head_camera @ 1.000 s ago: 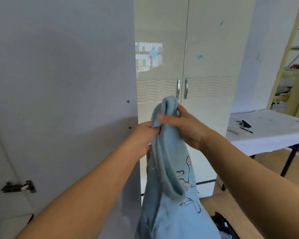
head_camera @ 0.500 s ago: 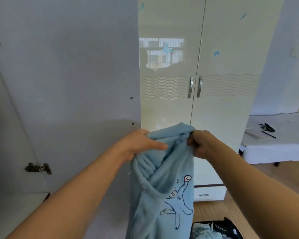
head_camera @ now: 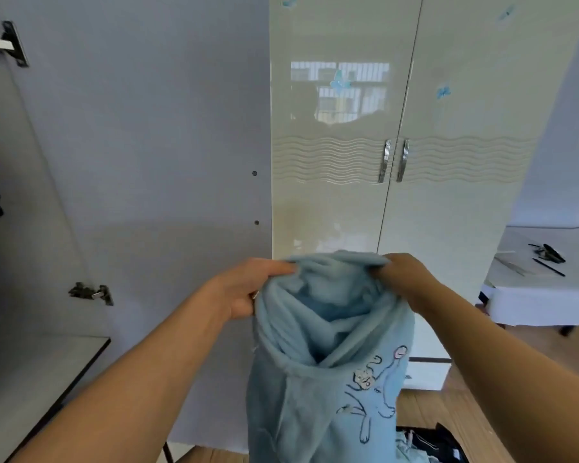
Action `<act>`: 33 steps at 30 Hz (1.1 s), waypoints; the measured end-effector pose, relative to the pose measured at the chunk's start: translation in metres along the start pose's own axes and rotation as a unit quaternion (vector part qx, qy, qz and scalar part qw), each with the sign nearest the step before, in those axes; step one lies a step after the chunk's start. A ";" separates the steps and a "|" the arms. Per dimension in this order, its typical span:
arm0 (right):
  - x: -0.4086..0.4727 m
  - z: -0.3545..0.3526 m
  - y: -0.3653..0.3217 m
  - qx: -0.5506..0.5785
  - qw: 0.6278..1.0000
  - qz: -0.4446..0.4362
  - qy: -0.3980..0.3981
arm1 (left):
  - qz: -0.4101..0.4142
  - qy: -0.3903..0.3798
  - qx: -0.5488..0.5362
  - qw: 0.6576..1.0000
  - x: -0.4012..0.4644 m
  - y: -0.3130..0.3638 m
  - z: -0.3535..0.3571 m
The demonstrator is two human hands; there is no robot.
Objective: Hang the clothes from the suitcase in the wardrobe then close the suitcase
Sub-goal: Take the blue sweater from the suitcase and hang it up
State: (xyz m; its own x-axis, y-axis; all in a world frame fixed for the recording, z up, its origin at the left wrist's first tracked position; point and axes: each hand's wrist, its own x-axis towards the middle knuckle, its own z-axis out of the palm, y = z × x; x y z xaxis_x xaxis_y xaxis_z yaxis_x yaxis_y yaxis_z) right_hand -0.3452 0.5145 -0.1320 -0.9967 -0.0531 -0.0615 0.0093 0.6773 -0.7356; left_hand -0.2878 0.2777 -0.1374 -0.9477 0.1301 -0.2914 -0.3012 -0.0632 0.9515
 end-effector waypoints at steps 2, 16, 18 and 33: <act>0.002 -0.008 0.000 0.273 0.952 0.100 -0.096 | -0.005 -0.020 0.206 0.978 -0.002 -0.004 0.010; 0.015 0.002 0.012 0.173 0.952 0.049 -0.247 | -0.047 0.010 -0.081 0.996 0.015 -0.005 0.033; 0.022 -0.001 0.012 0.385 0.883 0.117 -0.243 | -0.046 -0.024 0.066 0.996 0.019 -0.009 0.025; 0.031 0.027 -0.014 -0.074 0.990 -0.091 -0.079 | -0.017 -0.022 0.153 0.988 0.040 -0.011 -0.001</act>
State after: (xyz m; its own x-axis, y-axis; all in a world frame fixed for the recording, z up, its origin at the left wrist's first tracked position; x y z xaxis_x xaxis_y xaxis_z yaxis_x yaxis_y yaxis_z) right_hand -0.3738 0.4839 -0.1418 -0.9554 -0.2910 -0.0507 -0.1931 0.7452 -0.6383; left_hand -0.3226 0.2831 -0.1595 -0.9302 0.1708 -0.3250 -0.2799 0.2433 0.9287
